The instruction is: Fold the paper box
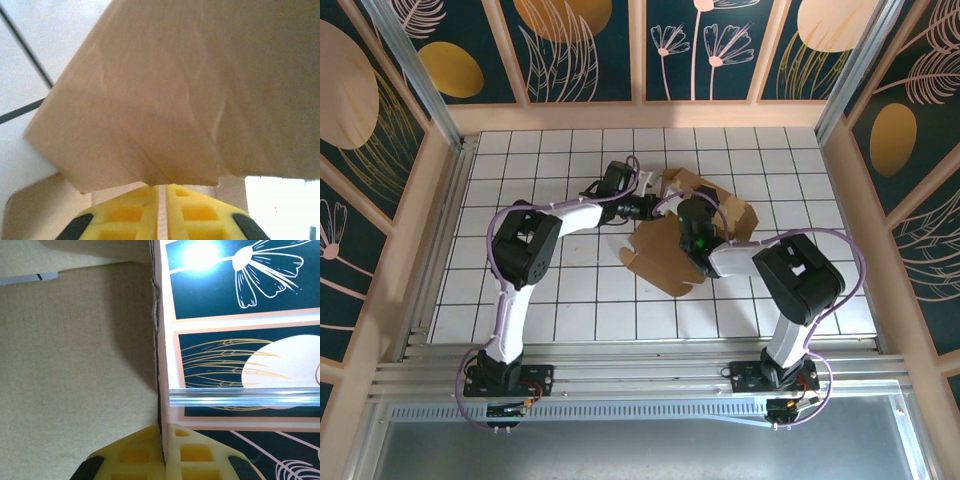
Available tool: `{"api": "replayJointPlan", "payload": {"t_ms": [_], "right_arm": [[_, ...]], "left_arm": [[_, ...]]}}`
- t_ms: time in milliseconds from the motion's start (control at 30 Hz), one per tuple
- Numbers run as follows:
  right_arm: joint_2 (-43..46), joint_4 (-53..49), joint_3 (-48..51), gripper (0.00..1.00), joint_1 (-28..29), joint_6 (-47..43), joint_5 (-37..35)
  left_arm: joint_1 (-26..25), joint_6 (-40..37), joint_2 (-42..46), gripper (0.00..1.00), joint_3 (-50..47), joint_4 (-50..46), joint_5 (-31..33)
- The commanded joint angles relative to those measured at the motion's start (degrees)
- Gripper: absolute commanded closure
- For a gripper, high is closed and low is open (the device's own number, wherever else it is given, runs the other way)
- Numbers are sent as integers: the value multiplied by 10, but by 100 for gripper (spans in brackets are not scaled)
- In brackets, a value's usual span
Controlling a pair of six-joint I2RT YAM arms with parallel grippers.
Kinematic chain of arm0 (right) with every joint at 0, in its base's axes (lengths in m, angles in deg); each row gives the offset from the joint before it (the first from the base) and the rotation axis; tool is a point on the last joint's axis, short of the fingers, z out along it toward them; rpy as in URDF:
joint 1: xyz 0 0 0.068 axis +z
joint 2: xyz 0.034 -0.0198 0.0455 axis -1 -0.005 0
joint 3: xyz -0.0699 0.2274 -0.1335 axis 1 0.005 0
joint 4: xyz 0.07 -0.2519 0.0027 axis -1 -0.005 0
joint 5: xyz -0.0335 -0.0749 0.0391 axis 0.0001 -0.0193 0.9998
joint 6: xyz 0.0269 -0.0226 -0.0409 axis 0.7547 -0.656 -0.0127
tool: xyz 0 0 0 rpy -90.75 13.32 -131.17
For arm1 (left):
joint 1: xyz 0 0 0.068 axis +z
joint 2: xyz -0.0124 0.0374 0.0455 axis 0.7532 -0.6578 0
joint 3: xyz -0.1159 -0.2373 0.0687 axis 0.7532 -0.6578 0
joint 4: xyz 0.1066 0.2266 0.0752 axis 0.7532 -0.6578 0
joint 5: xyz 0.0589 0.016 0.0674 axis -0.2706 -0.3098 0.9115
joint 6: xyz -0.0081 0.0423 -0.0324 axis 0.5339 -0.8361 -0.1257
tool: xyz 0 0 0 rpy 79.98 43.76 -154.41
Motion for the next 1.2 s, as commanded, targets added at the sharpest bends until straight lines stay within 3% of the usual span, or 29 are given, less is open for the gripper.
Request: {"api": "replayJointPlan", "payload": {"t_ms": [0,200,300,400,533,633,733,1000,1167], "right_arm": [[6,-45,11,100,6,27,8],[9,-45,12,100,1,27,12],[8,-44,11,100,1,27,13],[5,-45,8,100,2,25,13],[3,-47,5,100,2,24,14],[6,-53,3,100,1,24,14],[9,-57,2,100,0,24,14],[17,-65,3,100,-1,24,12],[21,-69,9,100,-3,28,11]], "left_arm": [[-3,-33,93,83,-58,46,68],[3,-127,206,79,-123,19,111],[18,-156,222,79,-127,18,174],[48,-168,184,81,-73,4,195],[75,-140,70,83,91,-80,193],[76,-103,-20,85,219,-134,154],[76,-48,-78,86,283,-120,106],[67,66,-157,87,333,-23,-10],[54,72,-143,88,287,0,-30]]}}
